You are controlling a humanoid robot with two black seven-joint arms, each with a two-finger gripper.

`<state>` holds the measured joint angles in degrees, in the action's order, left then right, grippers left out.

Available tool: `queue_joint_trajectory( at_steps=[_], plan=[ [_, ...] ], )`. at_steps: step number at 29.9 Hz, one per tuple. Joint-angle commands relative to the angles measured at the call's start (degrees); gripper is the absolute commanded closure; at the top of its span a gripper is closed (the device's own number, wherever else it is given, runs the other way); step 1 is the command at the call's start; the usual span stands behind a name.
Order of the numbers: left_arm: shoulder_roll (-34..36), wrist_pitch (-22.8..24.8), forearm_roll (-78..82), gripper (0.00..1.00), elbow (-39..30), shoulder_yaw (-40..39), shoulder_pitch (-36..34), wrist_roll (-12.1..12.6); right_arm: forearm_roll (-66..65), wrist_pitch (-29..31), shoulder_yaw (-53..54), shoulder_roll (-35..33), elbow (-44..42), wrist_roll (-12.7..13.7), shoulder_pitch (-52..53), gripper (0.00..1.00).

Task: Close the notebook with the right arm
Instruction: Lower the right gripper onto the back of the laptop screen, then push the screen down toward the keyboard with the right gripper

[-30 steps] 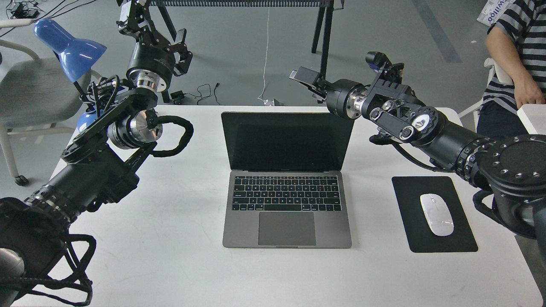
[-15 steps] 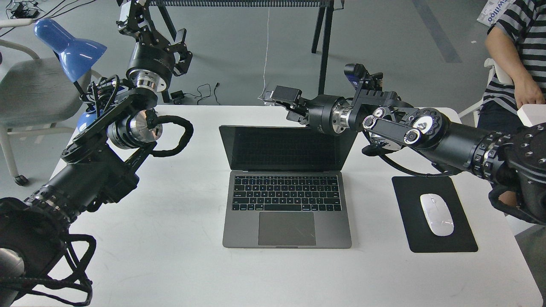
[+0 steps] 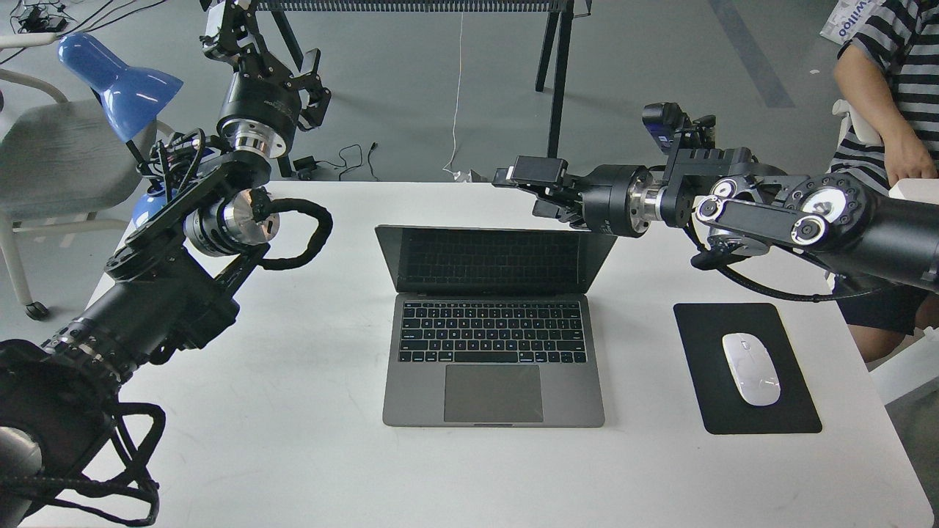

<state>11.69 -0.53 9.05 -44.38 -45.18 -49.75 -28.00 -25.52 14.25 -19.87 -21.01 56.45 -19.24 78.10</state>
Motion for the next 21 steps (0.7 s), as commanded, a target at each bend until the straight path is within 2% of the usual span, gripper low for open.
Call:
queue_joint_trajectory(
  at_steps=[1,15,21],
  plan=[
    [0.00,0.00,0.00,0.00,0.00,0.00,0.00,0.00,-0.14,-0.01,0.00,-1.05,2.43,-0.01,-0.23,0.00],
    [0.00,0.00,0.00,0.00,0.00,0.00,0.00,0.00,-0.14,-0.01,-2.89,-3.07,12.36,0.78,-1.81,0.00],
    [0.00,0.00,0.00,0.00,0.00,0.00,0.00,0.00,-0.14,-0.10,-6.58,-3.34,13.69,0.87,-2.42,0.00]
  ],
)
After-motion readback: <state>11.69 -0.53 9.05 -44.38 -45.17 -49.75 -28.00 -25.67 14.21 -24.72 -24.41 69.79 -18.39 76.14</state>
